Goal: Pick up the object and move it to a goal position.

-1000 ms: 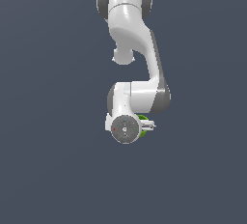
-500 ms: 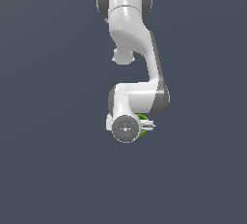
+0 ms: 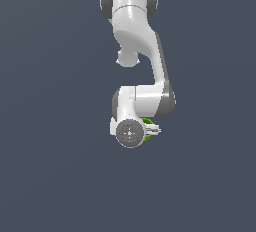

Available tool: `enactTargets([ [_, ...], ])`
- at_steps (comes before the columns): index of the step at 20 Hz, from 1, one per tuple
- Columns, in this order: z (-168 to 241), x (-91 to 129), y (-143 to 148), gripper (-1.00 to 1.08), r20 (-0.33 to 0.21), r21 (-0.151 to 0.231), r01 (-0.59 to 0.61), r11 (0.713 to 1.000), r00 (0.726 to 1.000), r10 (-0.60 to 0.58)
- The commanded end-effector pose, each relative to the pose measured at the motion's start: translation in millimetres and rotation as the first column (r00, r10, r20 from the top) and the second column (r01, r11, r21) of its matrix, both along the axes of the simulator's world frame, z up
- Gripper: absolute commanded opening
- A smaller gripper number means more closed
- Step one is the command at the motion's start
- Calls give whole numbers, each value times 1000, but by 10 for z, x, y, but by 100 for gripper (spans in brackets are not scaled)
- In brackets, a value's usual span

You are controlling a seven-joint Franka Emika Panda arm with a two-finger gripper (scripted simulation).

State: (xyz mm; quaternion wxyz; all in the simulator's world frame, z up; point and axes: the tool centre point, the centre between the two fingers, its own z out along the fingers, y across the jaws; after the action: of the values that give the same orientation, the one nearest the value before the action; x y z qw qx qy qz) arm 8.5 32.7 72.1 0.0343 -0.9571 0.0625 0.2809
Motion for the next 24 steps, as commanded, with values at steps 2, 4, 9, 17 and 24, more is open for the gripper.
enactTargets([
  [2,48,-14,-50,-100,1,0,0,1000,1000,0],
  [4,99,-33,-106,-100,1,0,0,1000,1000,0],
  [9,314,-114,-350,-100,0,0,1,1000,1000,-1],
  [17,886,-319,-995,-100,-1,2,3,1000,1000,-3],
  [24,1385,-484,-1555,-100,-2,2,3,1000,1000,-3],
])
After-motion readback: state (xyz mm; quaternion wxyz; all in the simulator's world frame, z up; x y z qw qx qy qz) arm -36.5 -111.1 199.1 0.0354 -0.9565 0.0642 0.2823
